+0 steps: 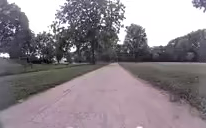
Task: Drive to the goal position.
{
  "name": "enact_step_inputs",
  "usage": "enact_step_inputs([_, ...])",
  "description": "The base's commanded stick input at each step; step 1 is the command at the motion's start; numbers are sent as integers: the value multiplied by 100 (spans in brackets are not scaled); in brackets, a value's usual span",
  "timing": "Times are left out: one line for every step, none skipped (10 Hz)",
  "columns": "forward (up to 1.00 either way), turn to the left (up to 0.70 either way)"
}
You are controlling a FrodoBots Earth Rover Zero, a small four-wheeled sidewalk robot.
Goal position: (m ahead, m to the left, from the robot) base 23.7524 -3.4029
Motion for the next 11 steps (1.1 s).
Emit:
enact_step_inputs([70, 0])
enact_step_inputs([70, 0])
enact_step_inputs([70, 0])
enact_step_inputs([70, 0])
enact_step_inputs([70, 0])
enact_step_inputs([70, 0])
enact_step_inputs([70, 0])
enact_step_inputs([70, 0])
enact_step_inputs([70, 0])
enact_step_inputs([70, 0])
enact_step_inputs([70, 0])
